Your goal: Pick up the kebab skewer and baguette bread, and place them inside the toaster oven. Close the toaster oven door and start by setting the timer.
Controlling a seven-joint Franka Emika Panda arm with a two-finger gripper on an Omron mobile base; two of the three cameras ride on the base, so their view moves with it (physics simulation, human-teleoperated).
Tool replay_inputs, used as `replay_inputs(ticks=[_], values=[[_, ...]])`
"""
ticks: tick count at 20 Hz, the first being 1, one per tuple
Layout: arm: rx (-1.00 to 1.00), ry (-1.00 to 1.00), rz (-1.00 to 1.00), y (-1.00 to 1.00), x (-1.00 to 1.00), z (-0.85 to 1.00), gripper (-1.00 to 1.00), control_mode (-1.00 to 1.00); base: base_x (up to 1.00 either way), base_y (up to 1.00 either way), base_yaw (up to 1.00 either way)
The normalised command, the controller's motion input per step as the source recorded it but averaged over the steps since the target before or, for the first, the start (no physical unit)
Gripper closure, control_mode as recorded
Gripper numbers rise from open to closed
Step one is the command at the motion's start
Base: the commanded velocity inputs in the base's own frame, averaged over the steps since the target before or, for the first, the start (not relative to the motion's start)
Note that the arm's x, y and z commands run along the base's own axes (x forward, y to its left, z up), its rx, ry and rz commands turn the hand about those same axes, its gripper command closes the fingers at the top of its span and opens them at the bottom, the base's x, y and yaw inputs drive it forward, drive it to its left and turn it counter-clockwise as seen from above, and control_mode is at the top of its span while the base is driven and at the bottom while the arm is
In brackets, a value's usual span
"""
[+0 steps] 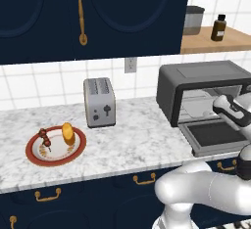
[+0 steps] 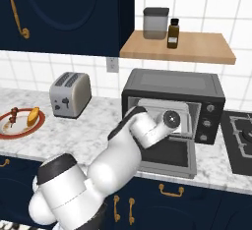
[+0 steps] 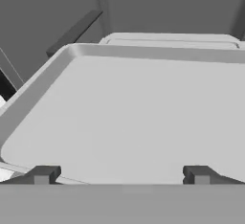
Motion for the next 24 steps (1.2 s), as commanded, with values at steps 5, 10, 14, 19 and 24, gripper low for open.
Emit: replay_inputs(ticks=[5,10,14,19,24], values=[[0.00,0.20,-0.03,-0.45,-0.85,-0.01,-1.00,-1.00,0.00,0.00,0.00],[0.08,0.08,0.00,-0.25,-0.64,0.92,-1.00,-1.00,0.00,0.00,0.00],[0.02,0.00,0.00,0.00,-0.85,1.00,-1.00,-1.00,0.00,0.00,0.00],[-0.01,0.00,-0.08,0.74,-0.99,0.39,-1.00,-1.00,0.00,0.00,0.00],[-0.06,0.00,-0.09,1.00,-0.70,0.02,-1.00,-1.00,0.00,0.00,0.00]])
